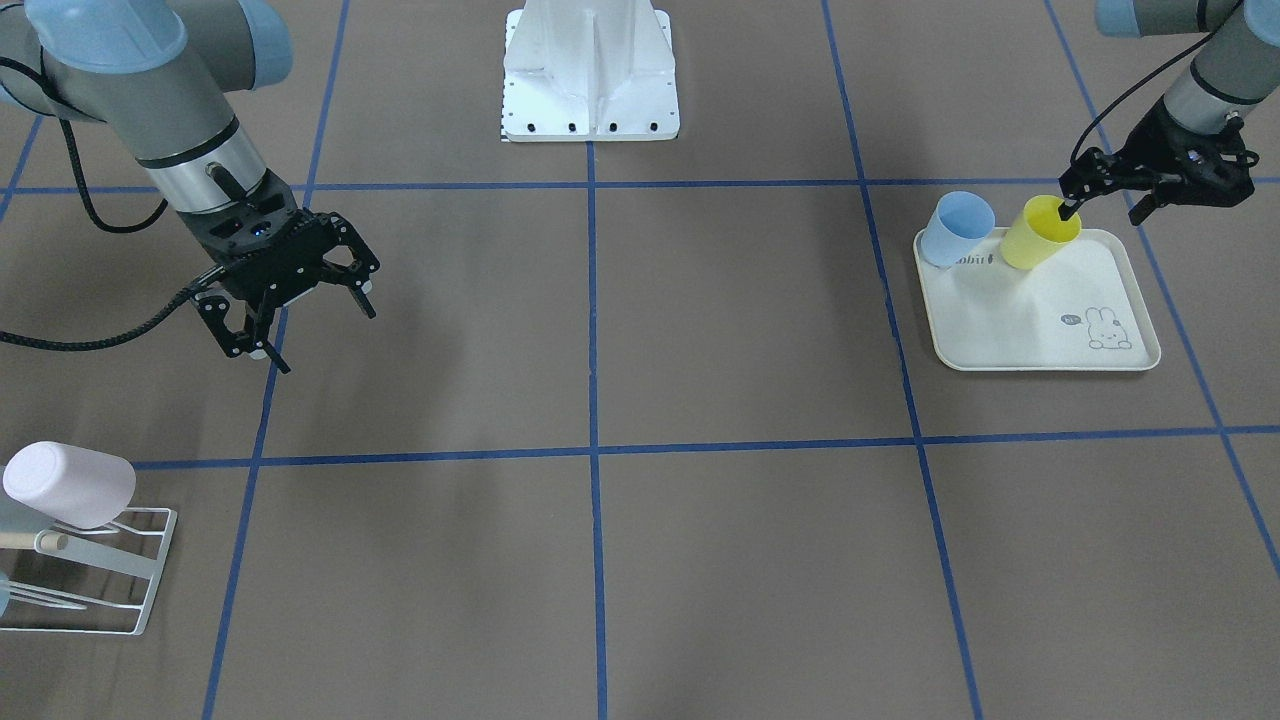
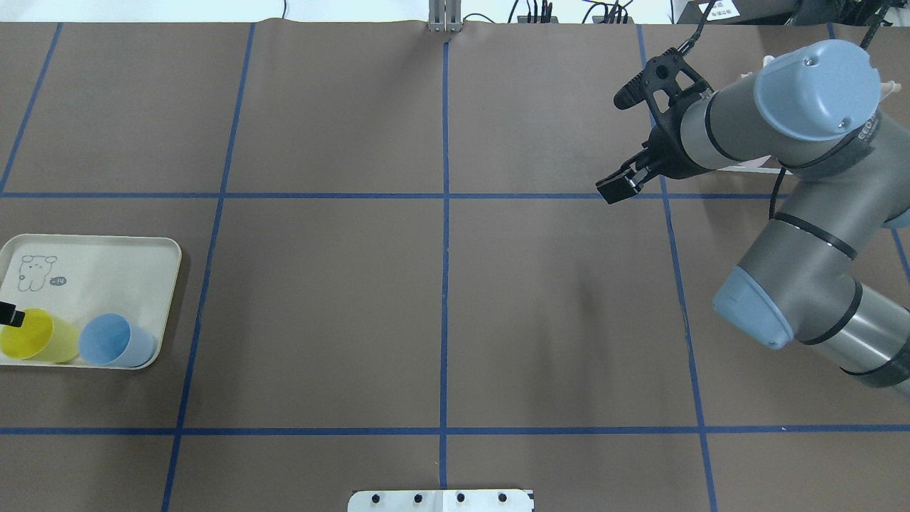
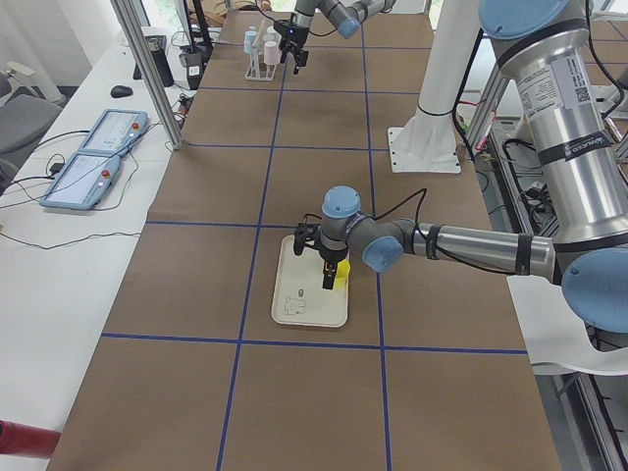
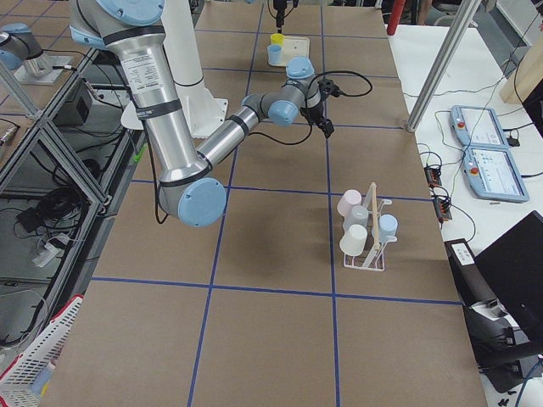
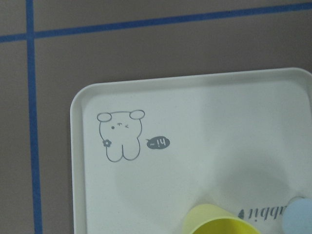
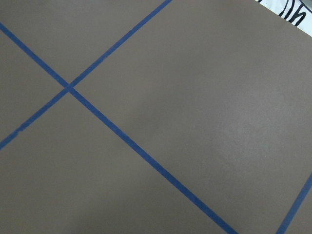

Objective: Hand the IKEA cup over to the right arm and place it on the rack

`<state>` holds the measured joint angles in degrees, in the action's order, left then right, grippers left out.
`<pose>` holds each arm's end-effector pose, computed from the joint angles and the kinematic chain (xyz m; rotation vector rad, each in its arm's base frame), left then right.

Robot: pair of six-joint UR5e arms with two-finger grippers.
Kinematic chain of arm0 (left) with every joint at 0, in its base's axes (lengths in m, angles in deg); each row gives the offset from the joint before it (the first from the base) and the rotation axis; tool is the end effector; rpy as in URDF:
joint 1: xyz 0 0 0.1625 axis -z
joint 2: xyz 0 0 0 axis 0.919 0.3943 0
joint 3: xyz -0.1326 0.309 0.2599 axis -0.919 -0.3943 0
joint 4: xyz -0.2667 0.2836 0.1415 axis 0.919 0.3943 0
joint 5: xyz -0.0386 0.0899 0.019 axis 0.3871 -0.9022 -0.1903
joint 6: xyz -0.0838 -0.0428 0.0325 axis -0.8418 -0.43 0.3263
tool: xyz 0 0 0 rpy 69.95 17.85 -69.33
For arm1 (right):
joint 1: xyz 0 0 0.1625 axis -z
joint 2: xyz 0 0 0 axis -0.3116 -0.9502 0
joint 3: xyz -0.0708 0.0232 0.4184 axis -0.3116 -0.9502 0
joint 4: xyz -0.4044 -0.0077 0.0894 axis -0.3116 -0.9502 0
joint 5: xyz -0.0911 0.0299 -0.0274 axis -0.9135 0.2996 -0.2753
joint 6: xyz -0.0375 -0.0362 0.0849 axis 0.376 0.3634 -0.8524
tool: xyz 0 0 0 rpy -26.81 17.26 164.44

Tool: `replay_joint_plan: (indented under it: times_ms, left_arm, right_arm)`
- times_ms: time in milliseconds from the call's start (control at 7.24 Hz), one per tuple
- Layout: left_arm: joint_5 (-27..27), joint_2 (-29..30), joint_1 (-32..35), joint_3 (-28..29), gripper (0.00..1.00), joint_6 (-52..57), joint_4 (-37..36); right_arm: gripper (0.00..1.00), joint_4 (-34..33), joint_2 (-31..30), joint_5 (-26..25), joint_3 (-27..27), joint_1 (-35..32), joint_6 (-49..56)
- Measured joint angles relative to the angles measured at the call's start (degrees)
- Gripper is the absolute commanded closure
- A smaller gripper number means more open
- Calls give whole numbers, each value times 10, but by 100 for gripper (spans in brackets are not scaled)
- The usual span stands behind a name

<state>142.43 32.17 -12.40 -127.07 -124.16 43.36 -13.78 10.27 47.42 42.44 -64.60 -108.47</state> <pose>0.1542 -0.3510 0.5733 0.0966 0.7915 0.0722 -0.3306 -0.4921 0.2835 0.6363 -0.7871 -0.5218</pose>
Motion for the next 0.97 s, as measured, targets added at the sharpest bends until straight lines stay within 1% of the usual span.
replay_joint_plan:
  times_ms: [138, 276, 414, 829, 967]
  left_arm:
    - [1, 0, -6, 5, 40, -4, 2]
    - [1, 0, -8, 8, 60, -5, 2]
    - [2, 0, -9, 10, 62, -6, 3]
    - [20, 5, -12, 17, 63, -5, 3]
    - [24, 6, -12, 19, 67, -5, 3]
  right_arm:
    - [1, 0, 0, 1, 0, 0, -1]
    - [1, 0, 0, 1, 1, 0, -1]
    - [1, 0, 0, 1, 1, 1, -1]
    - [1, 0, 0, 1, 1, 1, -1]
    - [1, 0, 0, 1, 1, 1, -1]
